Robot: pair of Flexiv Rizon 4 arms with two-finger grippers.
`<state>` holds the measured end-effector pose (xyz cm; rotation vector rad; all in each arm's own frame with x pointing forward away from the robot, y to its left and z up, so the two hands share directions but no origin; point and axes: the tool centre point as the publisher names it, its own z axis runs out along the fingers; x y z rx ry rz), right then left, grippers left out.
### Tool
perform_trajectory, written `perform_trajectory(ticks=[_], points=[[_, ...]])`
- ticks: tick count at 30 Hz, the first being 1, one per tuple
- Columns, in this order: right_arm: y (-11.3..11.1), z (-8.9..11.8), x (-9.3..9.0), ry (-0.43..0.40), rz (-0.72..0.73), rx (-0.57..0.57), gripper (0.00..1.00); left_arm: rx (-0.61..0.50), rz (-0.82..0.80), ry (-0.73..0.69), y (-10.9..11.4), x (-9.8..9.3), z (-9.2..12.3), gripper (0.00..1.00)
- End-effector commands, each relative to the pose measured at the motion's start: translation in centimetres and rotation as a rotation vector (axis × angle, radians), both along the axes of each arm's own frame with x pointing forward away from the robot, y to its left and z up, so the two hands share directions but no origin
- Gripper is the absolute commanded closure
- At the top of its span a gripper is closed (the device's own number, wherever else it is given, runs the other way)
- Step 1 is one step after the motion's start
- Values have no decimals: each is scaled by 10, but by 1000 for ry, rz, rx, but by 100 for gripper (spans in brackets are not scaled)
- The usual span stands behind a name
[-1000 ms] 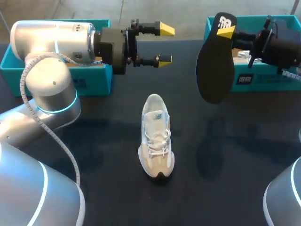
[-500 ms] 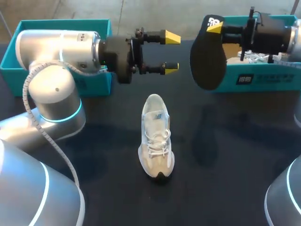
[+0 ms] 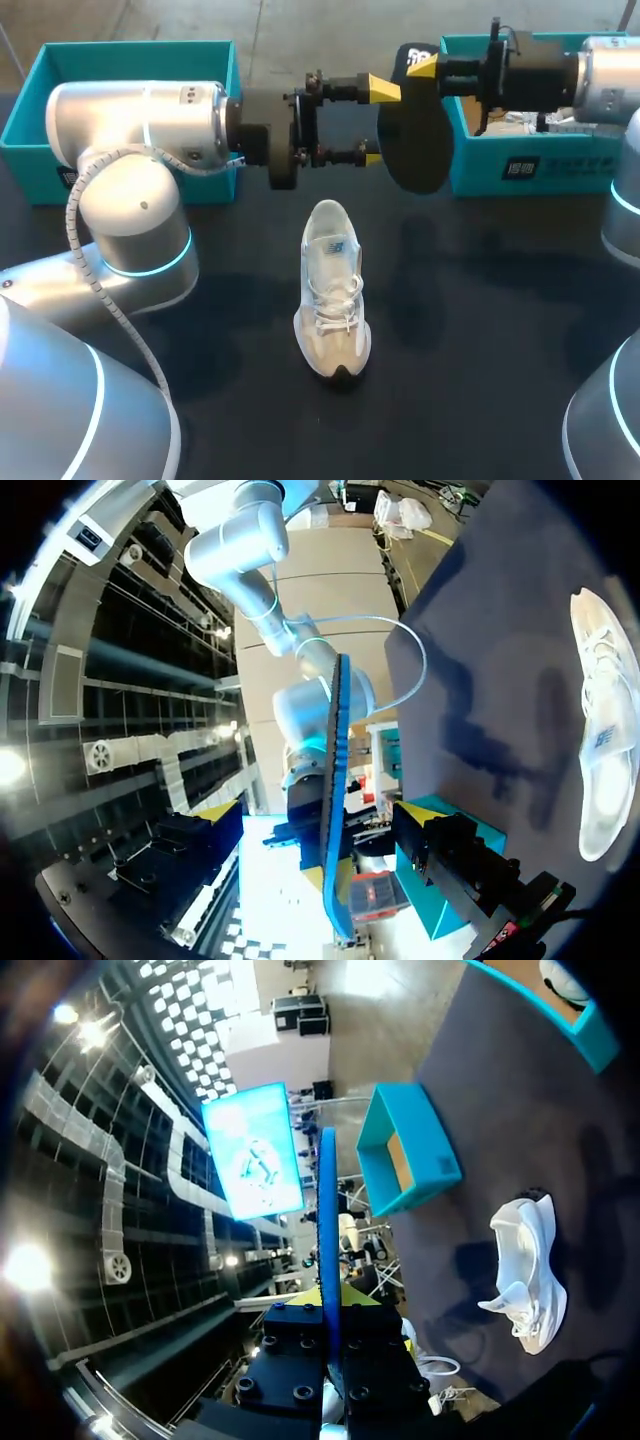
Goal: Take the shoe out of the shoebox, open the shoe tongue, remove and reinsert the insole, then place the shoe into the shoebox
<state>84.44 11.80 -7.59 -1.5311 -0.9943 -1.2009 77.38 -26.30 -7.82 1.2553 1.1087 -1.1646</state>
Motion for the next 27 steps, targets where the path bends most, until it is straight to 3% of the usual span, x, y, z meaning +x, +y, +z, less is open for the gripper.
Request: perform_trajectory(ticks=[1, 3, 4, 8, 11, 16, 18, 27], points=[[9, -5, -2, 11, 7, -4, 100, -8, 5, 0, -3, -1, -1, 6], [10, -5, -2, 11, 6, -5, 100, -5, 6, -9, -4, 0, -3, 11], [10, -5, -2, 9, 3, -6, 100, -4, 6, -10, -4, 0, -3, 18], [14, -4, -3, 2, 7, -2, 100, -2, 3, -6, -3, 1, -5, 65], [15, -4, -2, 2, 6, -3, 100, 0, 3, -3, -3, 0, -8, 82], [20, -4, -1, -3, 19, -3, 100, 1, 10, 0, -4, 1, -12, 87], [19, -5, -2, -2, 15, -5, 100, -1, 13, -3, -6, 0, -14, 100], [18, -3, -7, -42, -7, -2, 100, -8, 14, 14, -9, 0, -19, 100]])
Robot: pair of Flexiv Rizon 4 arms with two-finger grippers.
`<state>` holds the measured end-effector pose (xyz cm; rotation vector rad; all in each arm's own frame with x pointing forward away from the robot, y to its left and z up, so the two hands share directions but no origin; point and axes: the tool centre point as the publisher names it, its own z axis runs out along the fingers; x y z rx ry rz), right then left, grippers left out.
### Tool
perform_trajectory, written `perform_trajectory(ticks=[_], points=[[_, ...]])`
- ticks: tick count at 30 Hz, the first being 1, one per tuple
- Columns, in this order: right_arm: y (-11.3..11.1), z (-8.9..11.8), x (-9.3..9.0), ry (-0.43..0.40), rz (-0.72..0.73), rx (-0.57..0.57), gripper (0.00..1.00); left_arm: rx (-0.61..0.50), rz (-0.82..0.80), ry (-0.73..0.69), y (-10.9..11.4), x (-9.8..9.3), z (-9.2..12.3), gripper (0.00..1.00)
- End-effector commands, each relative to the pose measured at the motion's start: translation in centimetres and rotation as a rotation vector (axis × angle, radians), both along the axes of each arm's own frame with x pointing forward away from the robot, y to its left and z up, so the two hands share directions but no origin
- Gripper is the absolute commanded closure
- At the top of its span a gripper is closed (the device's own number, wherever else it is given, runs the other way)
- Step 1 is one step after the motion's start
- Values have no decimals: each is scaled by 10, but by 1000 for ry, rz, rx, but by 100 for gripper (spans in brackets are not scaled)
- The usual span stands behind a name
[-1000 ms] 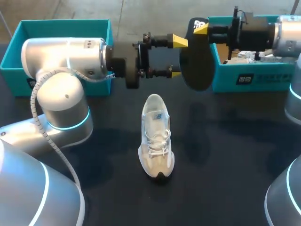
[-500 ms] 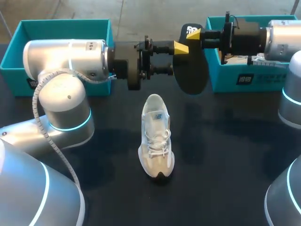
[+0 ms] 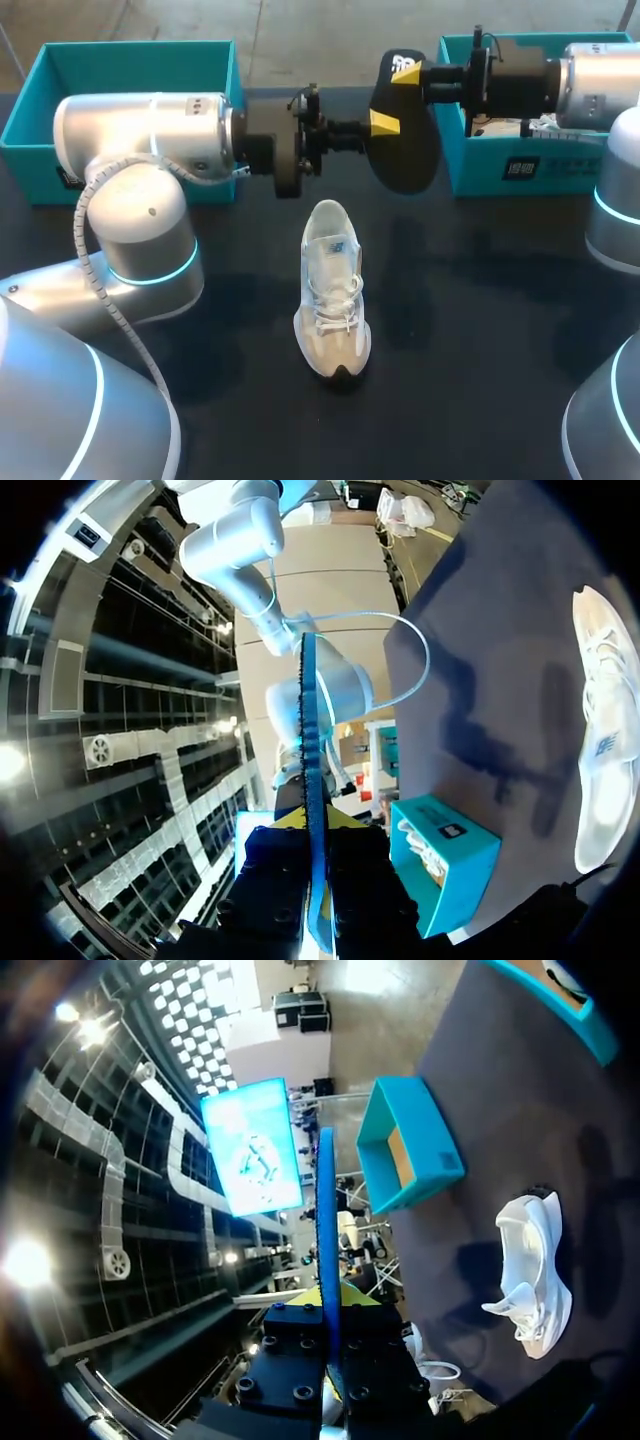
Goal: Take the shoe out of the shoebox, open the shoe tongue, remove and reinsert the insole, then place the shoe into the shoebox
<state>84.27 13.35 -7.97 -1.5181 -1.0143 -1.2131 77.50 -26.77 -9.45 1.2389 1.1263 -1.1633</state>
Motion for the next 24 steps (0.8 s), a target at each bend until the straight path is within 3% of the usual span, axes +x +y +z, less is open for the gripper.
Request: perform_trajectory(ticks=[1, 2, 16, 24], points=[[2, 1, -6, -35, -10, 3, 55, -17, -3, 6, -4, -2, -1, 100], [1, 2, -8, -47, -19, 5, 0, -21, -6, 12, -2, -3, 0, 100], [-45, 2, -45, -222, 46, -17, 0, -45, -35, 67, 41, -2, 17, 100], [-80, -4, -67, -266, 106, -57, 0, -64, -43, 53, 46, 1, 19, 100]])
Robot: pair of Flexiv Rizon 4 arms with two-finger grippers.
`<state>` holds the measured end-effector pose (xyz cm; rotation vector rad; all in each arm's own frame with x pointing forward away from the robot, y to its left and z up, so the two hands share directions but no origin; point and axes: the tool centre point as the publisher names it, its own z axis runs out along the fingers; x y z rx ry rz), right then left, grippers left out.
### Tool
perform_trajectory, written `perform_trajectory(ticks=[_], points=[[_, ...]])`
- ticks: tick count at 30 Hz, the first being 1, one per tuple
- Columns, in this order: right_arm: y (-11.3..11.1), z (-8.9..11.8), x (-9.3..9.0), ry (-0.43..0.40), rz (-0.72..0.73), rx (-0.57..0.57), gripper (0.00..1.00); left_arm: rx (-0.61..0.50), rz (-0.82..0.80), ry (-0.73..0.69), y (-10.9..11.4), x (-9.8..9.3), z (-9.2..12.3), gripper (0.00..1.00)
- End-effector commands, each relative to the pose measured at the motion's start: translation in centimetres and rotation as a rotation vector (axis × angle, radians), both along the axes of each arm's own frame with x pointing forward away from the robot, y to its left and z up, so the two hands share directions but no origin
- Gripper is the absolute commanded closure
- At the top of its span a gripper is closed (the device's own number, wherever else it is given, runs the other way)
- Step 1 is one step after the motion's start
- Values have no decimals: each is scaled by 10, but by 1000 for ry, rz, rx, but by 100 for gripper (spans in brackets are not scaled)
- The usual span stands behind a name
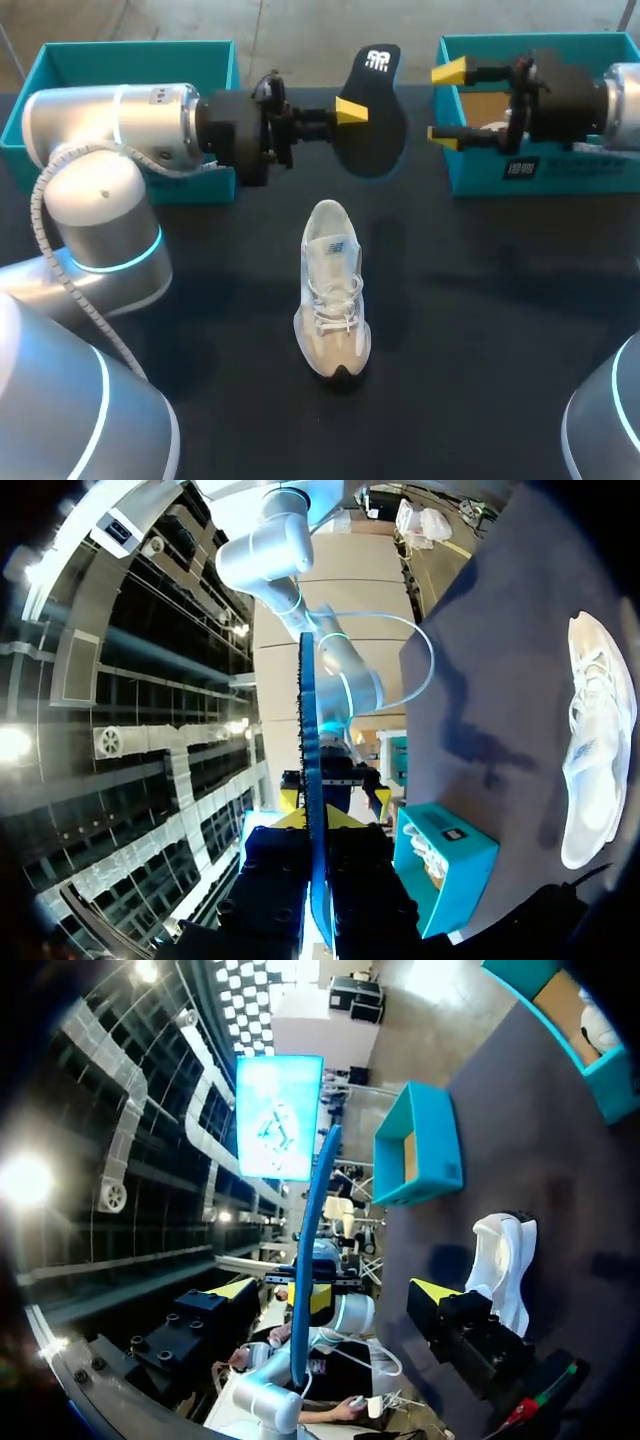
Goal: Take the shoe out of the shoebox, open the shoe tongue, remove and reinsert the insole, then place the shoe into the shoebox
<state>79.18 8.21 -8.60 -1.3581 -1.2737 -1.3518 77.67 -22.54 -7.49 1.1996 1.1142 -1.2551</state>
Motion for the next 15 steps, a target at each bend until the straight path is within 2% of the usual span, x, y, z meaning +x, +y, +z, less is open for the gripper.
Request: perform_trajectory(ticks=[1, 5, 15], points=[[-31, 3, -18, -13, 31, -21, 0, -18, -8, -9, 4, 0, -1, 100], [-34, 6, -22, -43, 57, -7, 0, -15, -3, -26, 4, 1, 0, 100], [-34, 6, -22, -43, 57, -7, 0, -15, -3, -26, 4, 1, 0, 100]])
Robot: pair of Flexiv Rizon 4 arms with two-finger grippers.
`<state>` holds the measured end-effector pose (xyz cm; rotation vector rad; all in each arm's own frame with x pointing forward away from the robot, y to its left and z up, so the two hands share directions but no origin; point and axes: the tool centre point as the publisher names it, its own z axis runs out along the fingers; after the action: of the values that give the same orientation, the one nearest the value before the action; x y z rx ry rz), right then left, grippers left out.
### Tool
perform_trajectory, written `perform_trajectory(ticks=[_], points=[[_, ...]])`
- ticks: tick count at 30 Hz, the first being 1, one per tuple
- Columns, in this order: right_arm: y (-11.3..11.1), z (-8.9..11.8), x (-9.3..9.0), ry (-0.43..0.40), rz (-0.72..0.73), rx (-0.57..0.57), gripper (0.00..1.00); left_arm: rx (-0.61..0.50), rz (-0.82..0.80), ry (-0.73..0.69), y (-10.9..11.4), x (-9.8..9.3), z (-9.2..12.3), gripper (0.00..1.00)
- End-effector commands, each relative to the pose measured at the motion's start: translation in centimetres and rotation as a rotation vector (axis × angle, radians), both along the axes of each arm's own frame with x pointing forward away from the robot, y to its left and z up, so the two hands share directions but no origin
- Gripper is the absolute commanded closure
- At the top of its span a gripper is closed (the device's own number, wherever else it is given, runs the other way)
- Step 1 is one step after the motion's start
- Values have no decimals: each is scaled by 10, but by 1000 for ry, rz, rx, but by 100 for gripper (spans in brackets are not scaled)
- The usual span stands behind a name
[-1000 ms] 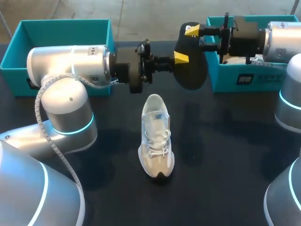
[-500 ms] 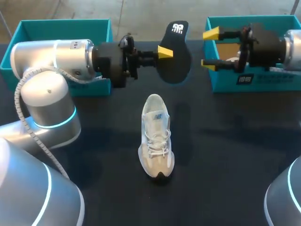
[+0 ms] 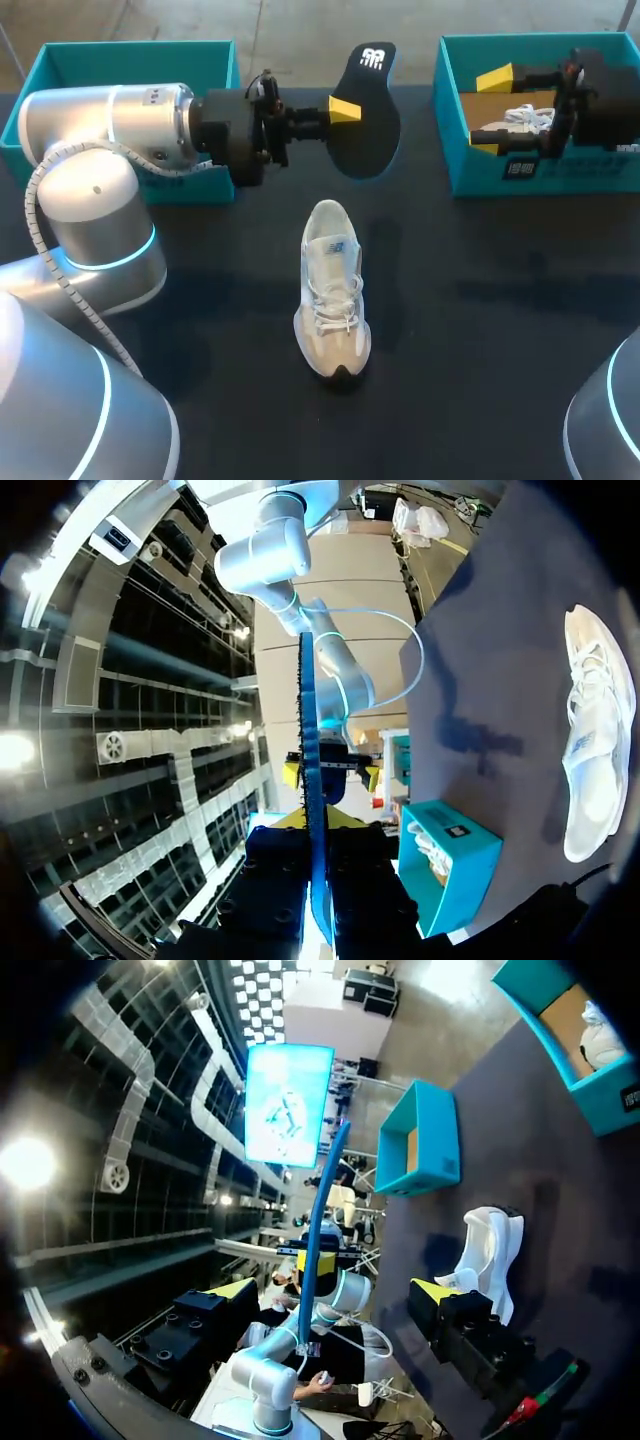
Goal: Take the shoe out of the shoebox, open the shoe tongue, remove and reinsert the insole, then place the shoe into the shoebox
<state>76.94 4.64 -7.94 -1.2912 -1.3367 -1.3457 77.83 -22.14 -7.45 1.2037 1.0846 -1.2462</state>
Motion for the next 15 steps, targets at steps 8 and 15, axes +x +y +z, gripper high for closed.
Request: perform_trajectory(ticks=[8, 15], points=[[2, 0, 0, 1, -1, -2, 0, -1, 1, -2, 0, 0, -1, 100], [-8, -5, 6, 33, 95, -47, 0, -1, 1, -2, 0, 0, -1, 100]])
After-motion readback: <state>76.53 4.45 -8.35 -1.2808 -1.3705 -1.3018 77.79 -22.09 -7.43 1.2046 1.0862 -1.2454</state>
